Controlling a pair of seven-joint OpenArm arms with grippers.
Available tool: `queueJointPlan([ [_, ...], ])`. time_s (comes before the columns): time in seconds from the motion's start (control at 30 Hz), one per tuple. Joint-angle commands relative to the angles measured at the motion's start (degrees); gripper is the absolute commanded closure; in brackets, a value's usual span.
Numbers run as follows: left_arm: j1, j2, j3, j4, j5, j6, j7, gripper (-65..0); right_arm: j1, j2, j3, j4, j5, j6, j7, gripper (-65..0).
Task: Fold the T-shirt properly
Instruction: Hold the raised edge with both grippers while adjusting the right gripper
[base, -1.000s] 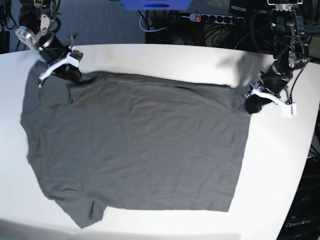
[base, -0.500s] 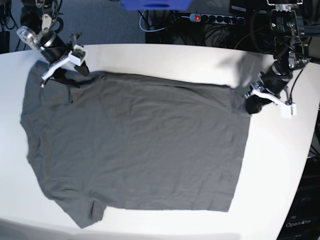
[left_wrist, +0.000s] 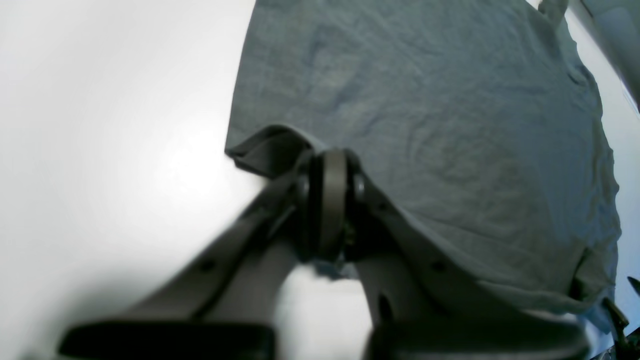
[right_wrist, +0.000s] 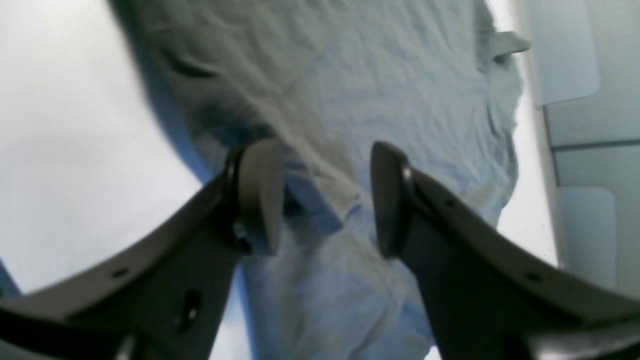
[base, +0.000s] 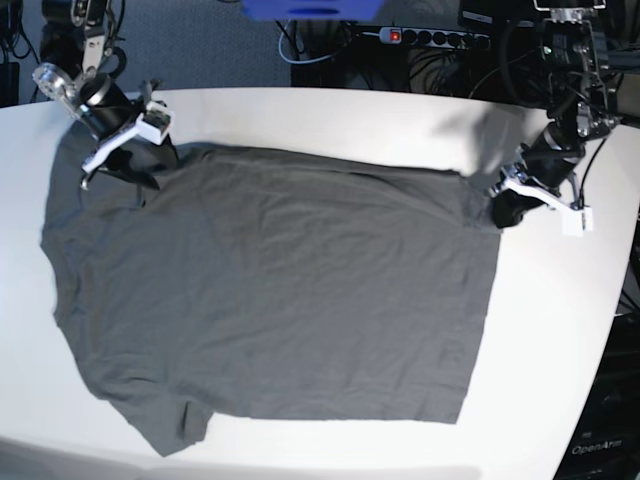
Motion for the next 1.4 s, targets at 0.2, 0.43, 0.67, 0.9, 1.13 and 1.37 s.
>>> queueJointPlan([
  [0.2,-0.33,-0.64,-0.23,1.15,-0.91,-0.57,-1.28,-2.6,1.09,0.66,0.15,-1.41,0.96,-0.75,1.09,-28.9],
  [0.43,-0.33,-0.64,-0.23,1.15,-0.91,-0.57,-1.28,-2.6,1.09,0.75,0.15,-3.26,0.96,-0.75,1.17,-28.9],
  [0.67,-0.33,-0.64,-0.23,1.15,-0.91,-0.57,-1.28,-2.6,1.26,0.84,0.15,-3.7,0.96,-0.75,1.17,-28.9],
  [0.9,-0.25,-0.64,-0.23,1.15,-0.91,-0.57,-1.28,-2.6,3.02,1.54,-0.12,-6.07,0.87,-0.75,1.17,-28.9],
  [1.13,0.11,-0.64,-0.23,1.15,-0.91,-0.57,-1.28,-2.6,3.11,1.63,-1.08,-6.07,0.87,-0.75,1.17,-28.7],
  [1.37,0.11,-0.64,-0.23,1.15,-1.0,-0.57,-1.28,-2.6,4.25,1.63,-1.17,-7.48,-0.36,-0.75,1.17,-26.7],
])
